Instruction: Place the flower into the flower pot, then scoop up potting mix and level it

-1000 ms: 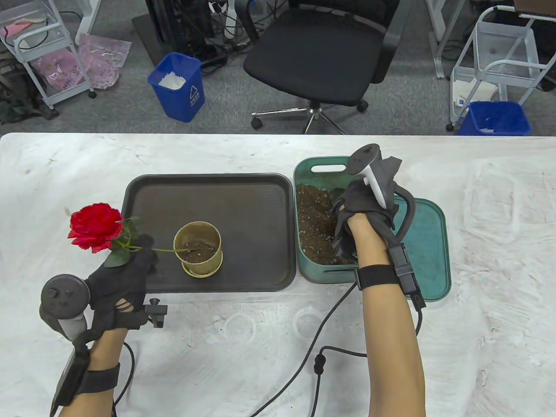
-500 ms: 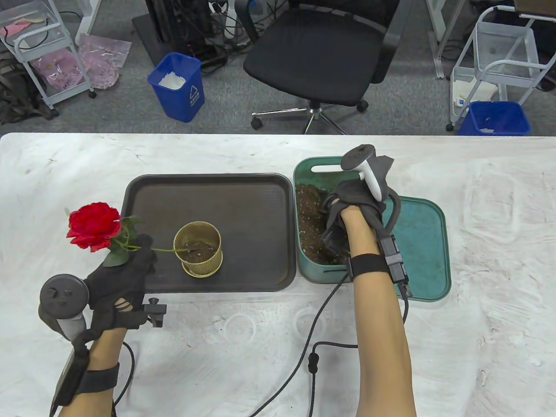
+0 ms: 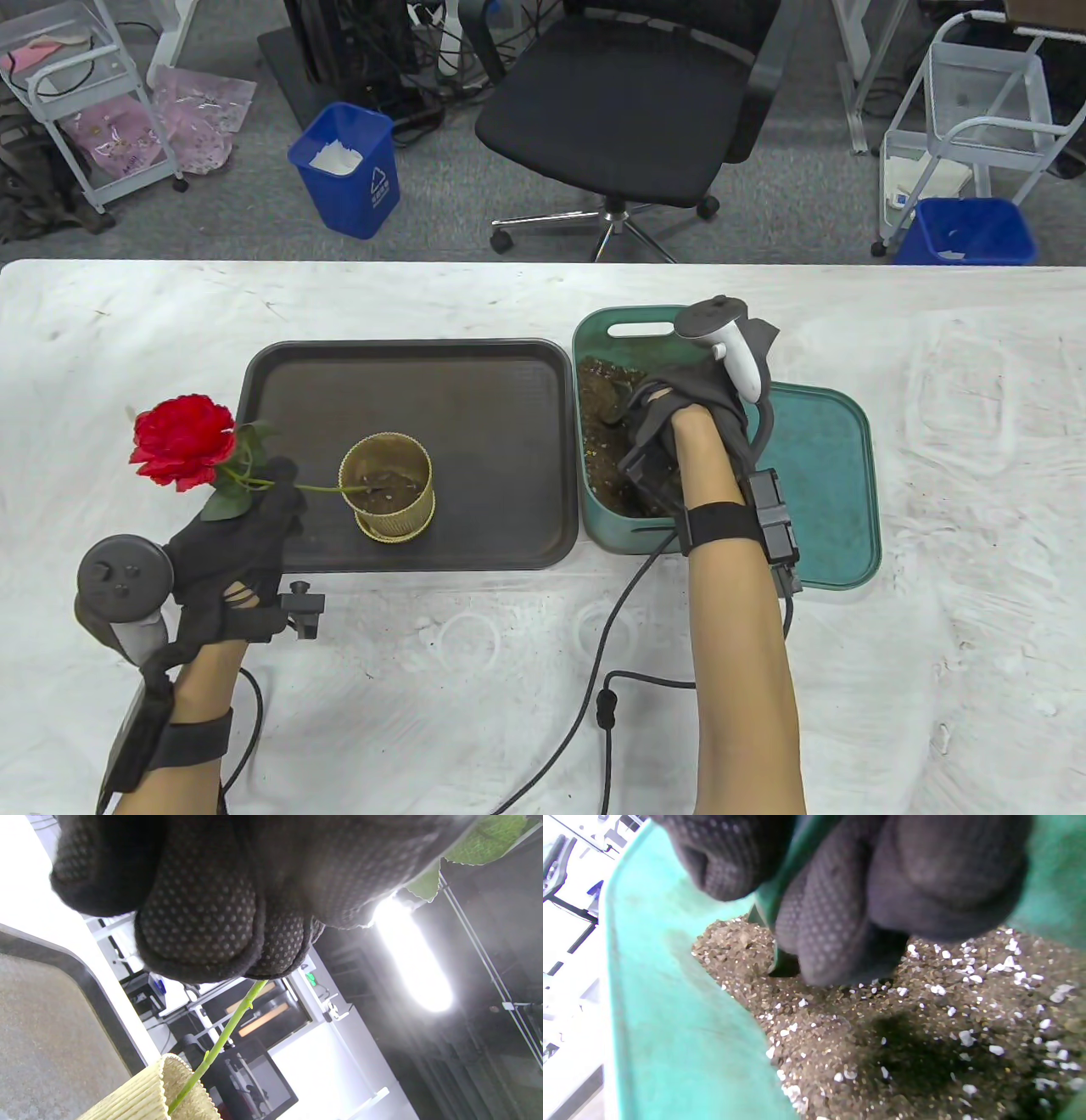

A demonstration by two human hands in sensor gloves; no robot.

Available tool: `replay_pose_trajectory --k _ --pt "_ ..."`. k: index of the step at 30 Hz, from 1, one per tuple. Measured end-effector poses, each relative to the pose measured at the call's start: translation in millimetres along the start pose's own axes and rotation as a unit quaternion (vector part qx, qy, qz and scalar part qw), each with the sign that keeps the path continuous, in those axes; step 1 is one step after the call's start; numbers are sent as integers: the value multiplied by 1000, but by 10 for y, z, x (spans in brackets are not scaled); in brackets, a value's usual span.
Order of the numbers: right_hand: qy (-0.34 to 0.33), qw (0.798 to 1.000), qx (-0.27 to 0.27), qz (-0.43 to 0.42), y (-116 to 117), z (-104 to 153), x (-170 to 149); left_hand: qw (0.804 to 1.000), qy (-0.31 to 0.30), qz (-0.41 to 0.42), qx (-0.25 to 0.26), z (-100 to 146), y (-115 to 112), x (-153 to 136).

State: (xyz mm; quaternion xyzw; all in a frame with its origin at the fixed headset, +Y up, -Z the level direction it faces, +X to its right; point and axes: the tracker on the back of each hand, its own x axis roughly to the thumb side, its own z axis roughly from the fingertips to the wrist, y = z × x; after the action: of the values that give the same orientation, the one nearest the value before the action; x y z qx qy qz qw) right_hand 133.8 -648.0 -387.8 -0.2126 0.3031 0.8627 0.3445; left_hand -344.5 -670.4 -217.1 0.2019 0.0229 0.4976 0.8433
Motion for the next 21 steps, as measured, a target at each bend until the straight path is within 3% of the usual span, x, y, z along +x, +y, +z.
replay_pose_trajectory --k 9,21 --pt "-3 994 41 -102 -13 164 -241 1000 -2 2 -2 -7 -5 4" --pt "-13 982 3 -187 -102 426 -428 1000 0 9 -6 -26 -17 1"
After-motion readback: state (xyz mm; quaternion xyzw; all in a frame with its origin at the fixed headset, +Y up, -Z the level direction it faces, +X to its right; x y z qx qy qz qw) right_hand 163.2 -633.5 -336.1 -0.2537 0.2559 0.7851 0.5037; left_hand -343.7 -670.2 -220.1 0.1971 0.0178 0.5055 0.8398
